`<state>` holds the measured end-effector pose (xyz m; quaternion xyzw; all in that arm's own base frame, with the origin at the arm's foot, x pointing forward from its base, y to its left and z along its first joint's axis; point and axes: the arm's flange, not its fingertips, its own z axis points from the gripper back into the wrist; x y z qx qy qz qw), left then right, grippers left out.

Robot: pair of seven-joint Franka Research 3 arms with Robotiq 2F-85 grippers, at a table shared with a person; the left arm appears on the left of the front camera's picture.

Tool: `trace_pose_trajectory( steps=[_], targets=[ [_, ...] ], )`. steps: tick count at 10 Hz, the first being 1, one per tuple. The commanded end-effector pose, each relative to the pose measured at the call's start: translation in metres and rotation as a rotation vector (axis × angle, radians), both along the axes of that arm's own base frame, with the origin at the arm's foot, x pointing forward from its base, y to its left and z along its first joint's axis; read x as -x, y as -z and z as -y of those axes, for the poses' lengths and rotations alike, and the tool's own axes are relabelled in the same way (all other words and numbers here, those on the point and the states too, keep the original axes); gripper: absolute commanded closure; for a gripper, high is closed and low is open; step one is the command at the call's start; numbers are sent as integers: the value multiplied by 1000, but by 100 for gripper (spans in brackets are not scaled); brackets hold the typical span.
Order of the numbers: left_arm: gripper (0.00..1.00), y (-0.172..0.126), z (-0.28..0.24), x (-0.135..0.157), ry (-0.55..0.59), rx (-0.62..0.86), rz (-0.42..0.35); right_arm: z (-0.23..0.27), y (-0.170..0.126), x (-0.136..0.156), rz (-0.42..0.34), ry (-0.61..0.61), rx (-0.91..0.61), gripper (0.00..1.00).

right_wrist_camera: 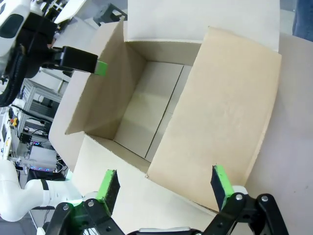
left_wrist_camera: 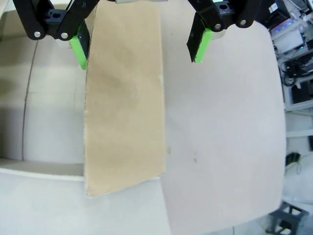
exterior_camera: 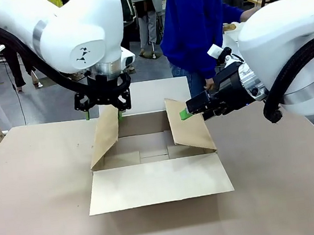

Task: Pack the gift set into the box.
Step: Place both hands on the side flaps of the Package Box and spread them outward.

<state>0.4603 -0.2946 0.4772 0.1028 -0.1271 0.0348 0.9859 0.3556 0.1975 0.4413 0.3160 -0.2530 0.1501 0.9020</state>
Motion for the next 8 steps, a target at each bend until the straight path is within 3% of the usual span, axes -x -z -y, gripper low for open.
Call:
trace_pose_trajectory(
  steps=[1, 5, 6, 8],
  targets=[
    [0, -2, -26, 10, -2, -8, 28, -1, -1, -2, 6, 8, 3, 0],
    [0, -20, -95, 16, -90, 104, 18, -1, -1, -2, 6, 8, 3, 0],
    [0, -23, -115, 14, -86, 178, -4, -1, -1, -2, 6, 8, 3, 0],
    [0, -8, -155, 9, -33, 372, -118, -1, -1, -2, 6, 8, 3, 0]
  ],
)
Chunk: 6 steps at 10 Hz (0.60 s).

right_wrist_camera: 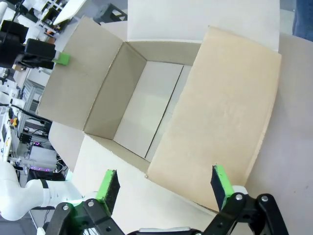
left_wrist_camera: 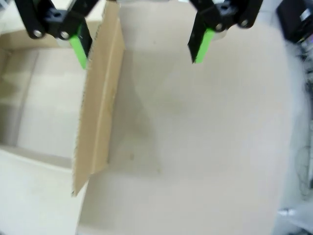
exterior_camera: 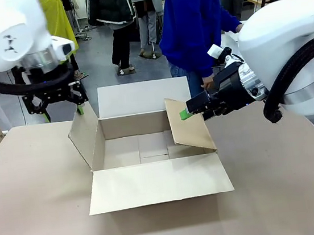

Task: Pack the gift set into the box.
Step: Place both hands on the side flaps of the Package Box and spread them outward.

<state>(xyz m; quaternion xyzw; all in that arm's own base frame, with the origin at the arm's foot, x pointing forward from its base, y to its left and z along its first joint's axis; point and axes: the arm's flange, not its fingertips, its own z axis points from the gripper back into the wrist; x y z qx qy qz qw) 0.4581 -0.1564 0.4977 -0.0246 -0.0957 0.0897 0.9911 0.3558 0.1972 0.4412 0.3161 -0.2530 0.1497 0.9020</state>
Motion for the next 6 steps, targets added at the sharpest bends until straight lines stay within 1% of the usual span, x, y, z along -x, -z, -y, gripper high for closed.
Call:
trace_pose_trajectory(
  steps=[1, 3, 4, 6],
  targets=[
    [0, 23, -30, 5, 85, 158, -81, -1, -1, -1, 7, 8, 4, 0],
    [0, 35, -60, 1, 76, 249, -76, -1, -1, -1, 7, 8, 4, 0],
    [0, 40, -73, 1, 82, 299, -87, -1, -1, -1, 7, 8, 4, 0],
    [0, 58, -96, 2, 146, 448, -137, -1, -1, -1, 7, 8, 4, 0]
  ],
)
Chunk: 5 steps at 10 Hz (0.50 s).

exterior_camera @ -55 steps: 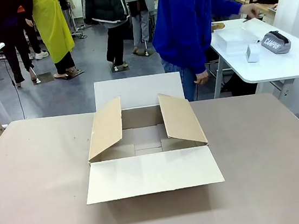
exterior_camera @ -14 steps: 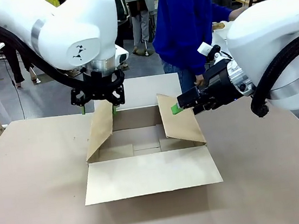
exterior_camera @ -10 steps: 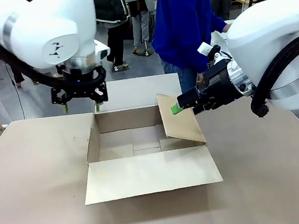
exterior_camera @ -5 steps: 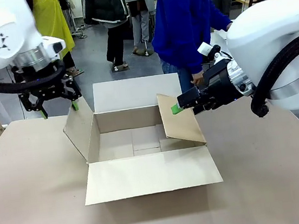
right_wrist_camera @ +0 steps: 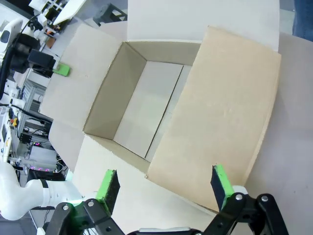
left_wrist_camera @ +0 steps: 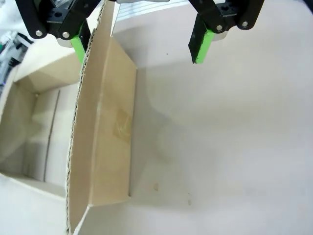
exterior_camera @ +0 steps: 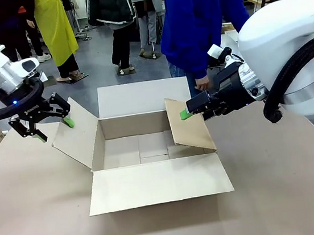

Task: Pack the gift set into the box.
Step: Place both hands on the side flaps of the Package Box and spread them outward.

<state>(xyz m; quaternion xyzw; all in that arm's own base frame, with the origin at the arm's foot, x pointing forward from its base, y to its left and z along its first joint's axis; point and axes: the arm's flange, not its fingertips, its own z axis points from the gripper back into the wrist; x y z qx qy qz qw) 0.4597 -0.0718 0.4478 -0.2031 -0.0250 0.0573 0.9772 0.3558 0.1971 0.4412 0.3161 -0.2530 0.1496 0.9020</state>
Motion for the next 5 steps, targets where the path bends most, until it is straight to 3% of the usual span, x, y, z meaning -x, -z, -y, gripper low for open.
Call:
trace_pose_trajectory(
  steps=[1, 2, 3, 5],
  targets=[
    [0, 24, -21, 6, 89, 175, -77, -1, -1, -1, 7, 7, 4, 0],
    [0, 35, -29, 9, 112, 252, -114, -1, -1, -1, 7, 7, 4, 0],
    [0, 10, -9, 3, 35, 81, -25, -1, -1, -1, 7, 7, 4, 0],
    [0, 10, -9, 3, 35, 81, -25, -1, -1, -1, 7, 7, 4, 0]
  ],
)
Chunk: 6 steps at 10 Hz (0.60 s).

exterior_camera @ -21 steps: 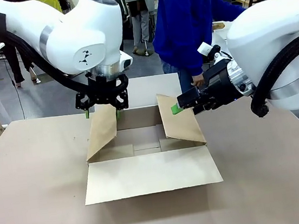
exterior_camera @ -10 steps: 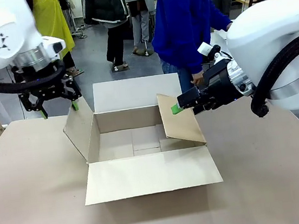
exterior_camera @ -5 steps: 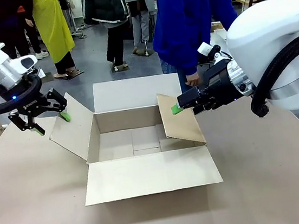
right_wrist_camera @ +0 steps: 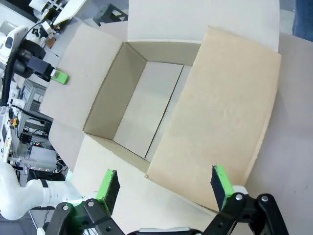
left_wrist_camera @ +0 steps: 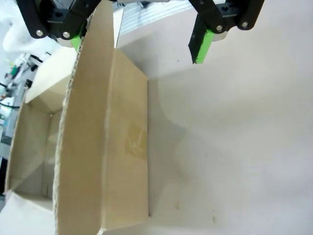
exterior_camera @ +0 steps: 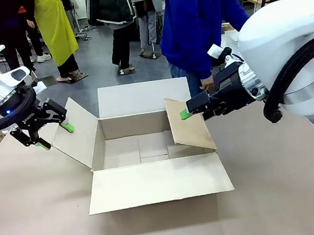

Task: Pack the gift set into the box.
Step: Place both hands on the side flaps of the Package Box and spread them outward.

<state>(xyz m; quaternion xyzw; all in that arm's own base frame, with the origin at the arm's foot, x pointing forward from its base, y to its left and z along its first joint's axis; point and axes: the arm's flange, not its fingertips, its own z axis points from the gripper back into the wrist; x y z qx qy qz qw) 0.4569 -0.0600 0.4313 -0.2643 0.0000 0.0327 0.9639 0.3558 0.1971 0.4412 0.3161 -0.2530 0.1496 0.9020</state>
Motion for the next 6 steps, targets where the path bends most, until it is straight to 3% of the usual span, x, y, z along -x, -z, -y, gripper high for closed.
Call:
trace_pose_trajectory(
  steps=[1, 3, 4, 5, 6],
  targets=[
    [0, -7, 3, 1, -24, -46, 6, -1, -1, -1, 7, 7, 4, 0],
    [0, -7, 3, 1, -24, -46, 6, 0, 0, 0, 0, 0, 0, 0],
    [0, -7, 3, 1, -24, -46, 6, -41, -11, -30, -74, -53, 169, 0],
    [0, -7, 3, 1, -24, -46, 6, -78, -29, -59, -86, -122, 289, 0],
    [0, -7, 3, 1, -24, -46, 6, -100, -34, -79, -118, -49, 399, 0]
  ],
)
